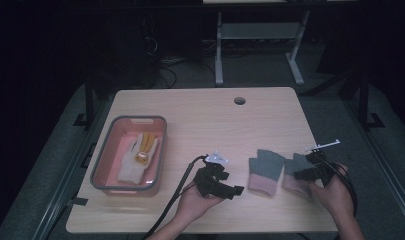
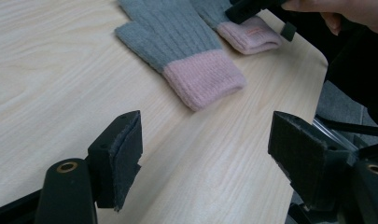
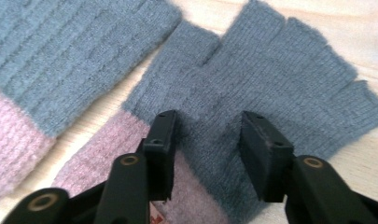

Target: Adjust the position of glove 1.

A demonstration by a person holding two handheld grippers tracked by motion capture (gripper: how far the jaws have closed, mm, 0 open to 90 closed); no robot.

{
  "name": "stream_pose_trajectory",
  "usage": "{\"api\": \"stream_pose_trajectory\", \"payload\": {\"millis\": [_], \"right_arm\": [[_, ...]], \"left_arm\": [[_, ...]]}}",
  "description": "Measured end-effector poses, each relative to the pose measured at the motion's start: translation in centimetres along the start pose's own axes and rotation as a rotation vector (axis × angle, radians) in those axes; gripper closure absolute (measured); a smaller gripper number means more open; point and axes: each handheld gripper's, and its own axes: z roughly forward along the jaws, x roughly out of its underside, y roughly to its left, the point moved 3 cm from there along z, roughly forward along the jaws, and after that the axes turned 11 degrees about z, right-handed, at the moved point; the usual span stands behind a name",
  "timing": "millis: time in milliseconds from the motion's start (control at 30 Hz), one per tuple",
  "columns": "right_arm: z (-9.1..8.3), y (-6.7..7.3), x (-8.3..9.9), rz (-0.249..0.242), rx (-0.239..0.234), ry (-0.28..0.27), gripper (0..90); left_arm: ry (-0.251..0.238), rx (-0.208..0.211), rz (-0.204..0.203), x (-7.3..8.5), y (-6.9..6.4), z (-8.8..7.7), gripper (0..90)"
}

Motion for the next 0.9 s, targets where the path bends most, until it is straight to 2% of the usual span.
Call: {"api": "stream_pose_trajectory", "payload": {"millis": [67, 167, 333, 500, 633, 900], "right_arm": [[0.04, 0.03, -0.03, -0.016, 0.020, -0.003, 61.6], [0.03, 0.11, -0.08, -0.014, 0.027, 0.004, 63.9], [0.02, -0.03, -0.23, -0.005, 0.019, 0.007, 73.7], [0.00, -0.19, -0.25, 0.000, 0.006, 0.001, 79.5], [-0.09, -0.13, -0.15, -0.005, 0.006, -0.007, 81.0], [-0.80, -0.20, -0.08, 0.012, -0.030, 0.006, 82.9]], "left_arm": [[-0.001, 0.001, 0.002, 0.03, -0.08, 0.01, 26.3], [0.001, -0.001, 0.004, 0.07, -0.10, -0.05, 26.3], [0.002, -0.003, 0.002, 0.11, 0.01, -0.06, 26.3], [0.004, -0.004, -0.002, 0.26, 0.00, 0.21, 26.3], [0.009, -0.001, -0.001, 0.32, -0.06, 0.39, 26.4], [0.000, -0.003, -0.009, 0.18, 0.22, 0.19, 26.4]]}}
